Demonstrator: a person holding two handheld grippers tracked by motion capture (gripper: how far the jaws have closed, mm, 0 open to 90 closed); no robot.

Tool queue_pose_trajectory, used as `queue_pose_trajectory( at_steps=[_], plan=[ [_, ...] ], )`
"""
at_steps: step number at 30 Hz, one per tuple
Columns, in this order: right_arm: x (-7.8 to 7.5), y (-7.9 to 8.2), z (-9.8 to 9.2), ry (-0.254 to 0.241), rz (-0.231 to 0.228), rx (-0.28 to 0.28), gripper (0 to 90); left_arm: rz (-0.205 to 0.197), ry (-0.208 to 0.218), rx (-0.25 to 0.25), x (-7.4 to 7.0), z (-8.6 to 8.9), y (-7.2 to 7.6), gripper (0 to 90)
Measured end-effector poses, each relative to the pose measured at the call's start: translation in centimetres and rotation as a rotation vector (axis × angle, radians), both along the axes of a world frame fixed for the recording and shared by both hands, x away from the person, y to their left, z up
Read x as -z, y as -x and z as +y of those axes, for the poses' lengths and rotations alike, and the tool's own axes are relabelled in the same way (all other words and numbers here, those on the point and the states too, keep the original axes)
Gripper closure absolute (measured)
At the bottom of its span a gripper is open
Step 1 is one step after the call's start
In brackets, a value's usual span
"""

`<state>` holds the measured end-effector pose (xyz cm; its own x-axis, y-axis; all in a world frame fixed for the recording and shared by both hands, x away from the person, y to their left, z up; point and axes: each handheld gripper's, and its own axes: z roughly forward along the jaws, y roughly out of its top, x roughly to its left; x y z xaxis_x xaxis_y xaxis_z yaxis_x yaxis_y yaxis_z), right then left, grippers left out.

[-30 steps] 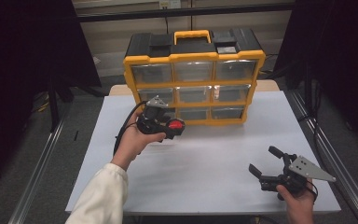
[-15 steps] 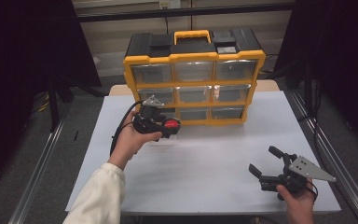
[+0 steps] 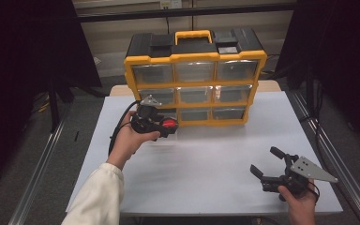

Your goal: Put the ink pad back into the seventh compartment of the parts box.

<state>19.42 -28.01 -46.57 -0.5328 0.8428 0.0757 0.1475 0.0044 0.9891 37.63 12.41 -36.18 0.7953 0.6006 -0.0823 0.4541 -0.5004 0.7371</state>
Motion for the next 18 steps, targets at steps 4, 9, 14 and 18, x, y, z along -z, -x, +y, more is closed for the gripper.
queue_pose_trajectory(
  at_steps=[4, 9, 14, 18],
  plan=[
    [-0.01, 0.02, -0.01, 0.002, 0.002, 0.002, 1.4, 0.000, 0.002, -0.011, 0.01, 0.14, -0.08, 29.2],
    [-0.02, 0.02, -0.02, 0.003, 0.001, 0.003, 1.4, -0.002, 0.000, -0.014, 0.04, 0.40, -0.27, 29.2],
    [-0.01, 0.00, 0.00, -0.002, 0.000, -0.001, 1.4, -0.002, -0.010, -0.025, 0.06, 0.60, -0.39, 29.2],
    [-0.02, 0.01, 0.00, -0.001, 0.001, 0.000, 1.5, 0.000, -0.001, -0.028, 0.13, 0.72, -0.51, 29.2]
  ],
)
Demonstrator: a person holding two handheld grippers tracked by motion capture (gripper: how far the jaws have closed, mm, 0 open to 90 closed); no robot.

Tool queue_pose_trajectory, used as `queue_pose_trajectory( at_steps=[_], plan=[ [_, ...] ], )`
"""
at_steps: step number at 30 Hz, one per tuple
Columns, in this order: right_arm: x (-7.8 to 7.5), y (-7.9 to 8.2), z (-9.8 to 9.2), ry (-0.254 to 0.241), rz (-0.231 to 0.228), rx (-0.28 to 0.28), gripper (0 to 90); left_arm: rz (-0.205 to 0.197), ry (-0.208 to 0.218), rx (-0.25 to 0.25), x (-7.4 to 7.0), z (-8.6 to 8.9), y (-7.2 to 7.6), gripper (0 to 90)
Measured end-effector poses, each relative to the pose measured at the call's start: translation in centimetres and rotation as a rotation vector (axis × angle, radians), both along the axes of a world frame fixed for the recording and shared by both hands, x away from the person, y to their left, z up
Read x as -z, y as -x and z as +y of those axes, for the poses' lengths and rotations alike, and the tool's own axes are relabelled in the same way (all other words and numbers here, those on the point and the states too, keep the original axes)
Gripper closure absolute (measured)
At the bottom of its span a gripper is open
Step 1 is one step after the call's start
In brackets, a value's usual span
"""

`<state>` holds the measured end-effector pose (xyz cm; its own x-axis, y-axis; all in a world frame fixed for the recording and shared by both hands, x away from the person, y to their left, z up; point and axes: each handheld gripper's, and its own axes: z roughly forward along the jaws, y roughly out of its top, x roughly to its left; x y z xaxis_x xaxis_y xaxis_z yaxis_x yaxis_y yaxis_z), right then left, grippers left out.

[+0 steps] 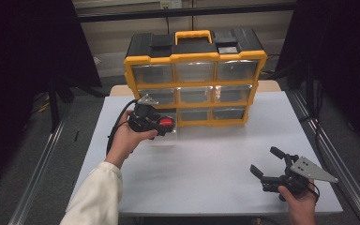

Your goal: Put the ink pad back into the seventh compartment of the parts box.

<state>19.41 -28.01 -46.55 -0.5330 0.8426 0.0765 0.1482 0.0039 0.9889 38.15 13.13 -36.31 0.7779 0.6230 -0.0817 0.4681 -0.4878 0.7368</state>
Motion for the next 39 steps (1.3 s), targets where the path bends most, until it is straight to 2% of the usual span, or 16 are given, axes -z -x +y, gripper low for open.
queue_pose_trajectory(
  at_steps=[6, 7, 8, 9, 16, 17, 21, 26, 30, 31, 32, 33, 34, 37, 38, 39],
  plan=[
    [0.0, 0.0, 0.0, 0.000, -0.002, 0.000, 1.4, -0.007, -0.009, -0.015, 0.1, 0.1, -0.2, 29.2],
    [0.0, 0.0, 0.0, 0.002, 0.001, 0.002, 1.4, -0.003, -0.022, -0.018, 0.1, 0.2, -0.2, 29.2],
    [0.0, 0.0, 0.0, -0.001, -0.002, 0.000, 1.4, -0.006, -0.013, -0.016, 0.2, 0.2, -0.3, 29.2],
    [0.0, 0.0, 0.0, 0.000, -0.001, 0.000, 1.4, -0.003, -0.029, -0.017, 0.2, 0.3, -0.3, 29.2],
    [0.0, 0.0, 0.0, -0.001, -0.001, 0.000, 1.4, -0.004, -0.034, -0.032, 0.4, 0.4, -0.6, 29.2],
    [0.0, 0.0, 0.0, 0.000, -0.001, 0.000, 1.4, -0.014, -0.030, -0.029, 0.5, 0.5, -0.7, 29.2],
    [0.0, 0.0, 0.0, 0.003, 0.001, 0.002, 1.4, -0.005, -0.030, -0.030, 0.6, 0.6, -0.9, 29.2],
    [0.0, 0.0, 0.0, 0.002, 0.002, 0.001, 1.4, -0.012, -0.035, -0.054, 0.8, 0.7, -1.2, 29.2],
    [0.0, 0.0, 0.0, 0.002, 0.001, 0.002, 1.4, -0.010, -0.042, -0.074, 1.1, 0.8, -1.4, 29.2],
    [0.0, 0.0, 0.0, 0.002, 0.003, 0.001, 1.4, -0.003, -0.040, -0.064, 1.1, 0.9, -1.5, 29.2],
    [0.0, 0.0, 0.0, 0.002, 0.003, 0.002, 1.4, -0.006, -0.023, -0.084, 1.2, 0.8, -1.4, 29.2],
    [0.0, 0.0, 0.0, 0.002, 0.002, 0.002, 1.4, 0.001, -0.026, -0.077, 1.3, 0.9, -1.5, 29.2],
    [0.0, 0.0, 0.0, 0.002, 0.001, 0.002, 1.4, -0.001, -0.045, -0.065, 1.2, 1.0, -1.6, 29.2],
    [0.0, 0.0, 0.0, 0.003, 0.001, 0.002, 1.4, 0.002, -0.038, -0.080, 1.4, 1.0, -1.7, 29.2],
    [0.0, 0.0, 0.0, 0.003, 0.001, 0.002, 1.4, 0.000, -0.023, -0.097, 1.6, 1.0, -1.7, 29.2],
    [0.0, 0.0, 0.0, 0.003, 0.002, 0.002, 1.4, 0.005, -0.037, -0.090, 1.6, 1.1, -1.9, 29.2]
  ],
)
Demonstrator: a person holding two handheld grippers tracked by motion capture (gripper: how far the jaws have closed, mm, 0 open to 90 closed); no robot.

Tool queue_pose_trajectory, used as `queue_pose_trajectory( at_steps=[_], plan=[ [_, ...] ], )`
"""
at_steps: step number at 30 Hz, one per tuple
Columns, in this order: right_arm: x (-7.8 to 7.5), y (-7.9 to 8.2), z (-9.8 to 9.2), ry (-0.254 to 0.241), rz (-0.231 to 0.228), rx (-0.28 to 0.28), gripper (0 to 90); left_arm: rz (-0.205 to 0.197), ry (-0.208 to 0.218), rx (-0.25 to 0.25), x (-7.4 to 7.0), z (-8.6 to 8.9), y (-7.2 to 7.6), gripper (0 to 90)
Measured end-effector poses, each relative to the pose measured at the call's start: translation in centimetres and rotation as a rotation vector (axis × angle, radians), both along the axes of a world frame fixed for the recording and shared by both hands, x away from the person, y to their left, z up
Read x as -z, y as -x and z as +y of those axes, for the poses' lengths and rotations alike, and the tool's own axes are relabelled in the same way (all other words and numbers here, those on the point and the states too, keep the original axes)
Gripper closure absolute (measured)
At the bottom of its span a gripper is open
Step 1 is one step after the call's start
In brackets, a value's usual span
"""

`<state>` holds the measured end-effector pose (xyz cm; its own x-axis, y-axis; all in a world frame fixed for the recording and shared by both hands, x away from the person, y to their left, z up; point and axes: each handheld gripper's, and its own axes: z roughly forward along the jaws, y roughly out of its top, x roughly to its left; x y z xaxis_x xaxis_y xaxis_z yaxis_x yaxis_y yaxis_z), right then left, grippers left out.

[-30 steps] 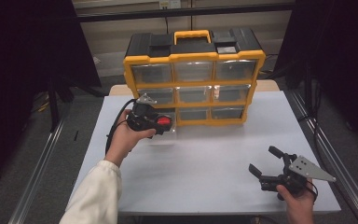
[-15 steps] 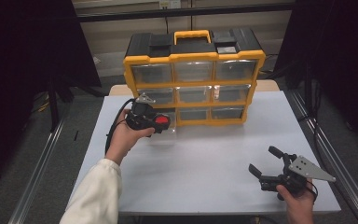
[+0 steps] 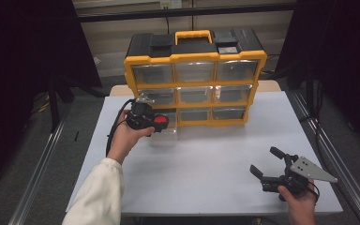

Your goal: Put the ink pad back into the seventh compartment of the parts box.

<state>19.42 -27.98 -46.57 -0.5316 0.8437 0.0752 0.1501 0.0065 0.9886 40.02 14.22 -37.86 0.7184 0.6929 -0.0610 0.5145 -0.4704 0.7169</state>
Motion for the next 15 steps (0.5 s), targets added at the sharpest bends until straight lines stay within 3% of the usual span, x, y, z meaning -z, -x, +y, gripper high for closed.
queue_pose_trajectory(
  at_steps=[5, 7, 15],
  plan=[
    [0.01, -0.01, -0.01, -0.003, -0.002, -0.003, 1.4, -0.010, 0.018, -0.024, 0.34, -0.05, -0.18, 29.2],
    [0.00, 0.01, -0.02, 0.000, 0.000, 0.000, 1.4, 0.001, 0.009, -0.023, 0.32, 0.03, -0.31, 29.2],
    [0.00, 0.00, -0.01, 0.000, 0.001, -0.001, 1.4, -0.015, 0.000, -0.028, 0.62, 0.19, -0.46, 29.2]
  ],
)
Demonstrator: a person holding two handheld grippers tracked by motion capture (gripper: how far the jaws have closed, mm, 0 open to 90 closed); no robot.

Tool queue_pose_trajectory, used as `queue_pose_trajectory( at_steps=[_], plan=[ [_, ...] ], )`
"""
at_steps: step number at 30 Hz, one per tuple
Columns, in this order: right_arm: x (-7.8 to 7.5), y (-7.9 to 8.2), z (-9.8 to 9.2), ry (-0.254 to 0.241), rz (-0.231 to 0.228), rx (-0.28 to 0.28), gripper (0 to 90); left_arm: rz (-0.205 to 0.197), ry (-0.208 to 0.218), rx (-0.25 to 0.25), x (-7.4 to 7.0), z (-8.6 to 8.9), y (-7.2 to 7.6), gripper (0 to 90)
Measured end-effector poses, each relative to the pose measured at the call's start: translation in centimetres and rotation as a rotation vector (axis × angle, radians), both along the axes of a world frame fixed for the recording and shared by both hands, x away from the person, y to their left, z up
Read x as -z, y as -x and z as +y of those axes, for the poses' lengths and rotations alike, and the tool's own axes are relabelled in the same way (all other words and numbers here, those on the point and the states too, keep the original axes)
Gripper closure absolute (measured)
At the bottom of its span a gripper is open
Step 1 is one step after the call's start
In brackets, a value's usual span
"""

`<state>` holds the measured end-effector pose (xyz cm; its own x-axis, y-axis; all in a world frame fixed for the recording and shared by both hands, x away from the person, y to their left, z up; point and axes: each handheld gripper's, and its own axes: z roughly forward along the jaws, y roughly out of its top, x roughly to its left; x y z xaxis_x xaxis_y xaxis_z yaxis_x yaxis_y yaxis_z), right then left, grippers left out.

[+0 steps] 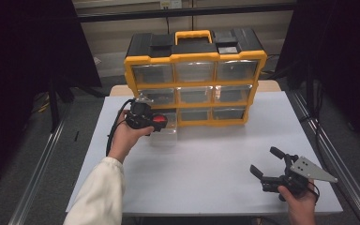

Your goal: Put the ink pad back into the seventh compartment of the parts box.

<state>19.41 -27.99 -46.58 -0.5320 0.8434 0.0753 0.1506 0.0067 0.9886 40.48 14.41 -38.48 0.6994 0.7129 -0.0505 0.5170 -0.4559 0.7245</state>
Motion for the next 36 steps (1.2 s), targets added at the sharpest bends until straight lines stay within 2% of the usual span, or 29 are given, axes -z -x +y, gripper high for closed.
queue_pose_trajectory(
  at_steps=[2, 7, 8, 9, 13, 14, 15, 17, 19, 20, 24, 26, 27, 29, 31, 36],
  plan=[
    [0.0, 0.0, 0.0, -0.001, 0.001, -0.001, 1.4, -0.005, 0.007, -0.009, 0.1, -0.1, 0.0, 29.1],
    [0.0, 0.0, 0.0, 0.000, 0.000, 0.000, 1.4, -0.015, -0.018, 0.002, 0.1, -0.1, 0.0, 29.1],
    [0.0, 0.0, 0.0, 0.000, 0.000, -0.001, 1.4, -0.014, -0.035, 0.008, -0.1, 0.1, 0.0, 30.1],
    [0.0, 0.0, 0.0, 0.000, 0.000, -0.001, 1.4, -0.024, 0.017, -0.011, 0.0, -0.1, 0.1, 31.6],
    [0.0, 0.0, 0.0, -0.003, 0.002, 0.001, 1.4, -0.027, 0.027, -0.016, -0.1, -0.1, 0.2, 28.9],
    [0.0, 0.0, 0.0, 0.001, 0.000, -0.001, 1.4, -0.030, 0.012, -0.005, -0.2, 0.1, 0.1, 28.9],
    [0.0, 0.0, 0.0, 0.000, 0.000, -0.001, 1.4, -0.027, 0.024, -0.023, -0.3, 0.0, 0.2, 28.6],
    [0.0, 0.0, 0.0, 0.000, 0.000, 0.000, 1.4, -0.029, 0.043, -0.024, -0.3, 0.0, 0.3, 27.3],
    [0.0, 0.0, 0.0, 0.000, 0.000, 0.000, 1.4, -0.025, 0.048, -0.022, -0.4, 0.1, 0.4, 26.0],
    [0.0, 0.0, 0.0, 0.000, 0.000, 0.000, 1.4, -0.021, 0.036, -0.021, -0.5, 0.1, 0.5, 26.0],
    [0.0, 0.0, 0.0, 0.000, 0.000, 0.001, 1.4, -0.024, 0.063, -0.021, -0.6, 0.1, 0.9, 23.9],
    [0.0, 0.0, 0.0, 0.000, 0.000, -0.001, 1.4, -0.023, 0.054, -0.014, -0.7, 0.1, 1.1, 22.9],
    [0.0, 0.0, 0.0, 0.000, 0.000, 0.000, 1.4, -0.023, 0.071, -0.017, -0.7, 0.1, 1.2, 22.1],
    [0.0, 0.0, 0.0, 0.000, 0.000, 0.000, 1.4, -0.028, 0.073, -0.017, -0.8, 0.1, 1.3, 19.2],
    [0.0, 0.0, 0.0, 0.000, 0.000, 0.000, 1.4, -0.034, 0.097, -0.023, -0.7, 0.1, 1.5, 18.6],
    [0.0, 0.0, 0.0, 0.000, 0.000, 0.001, 1.4, -0.031, 0.094, -0.014, -0.8, 0.2, 2.0, 16.7]
  ],
)
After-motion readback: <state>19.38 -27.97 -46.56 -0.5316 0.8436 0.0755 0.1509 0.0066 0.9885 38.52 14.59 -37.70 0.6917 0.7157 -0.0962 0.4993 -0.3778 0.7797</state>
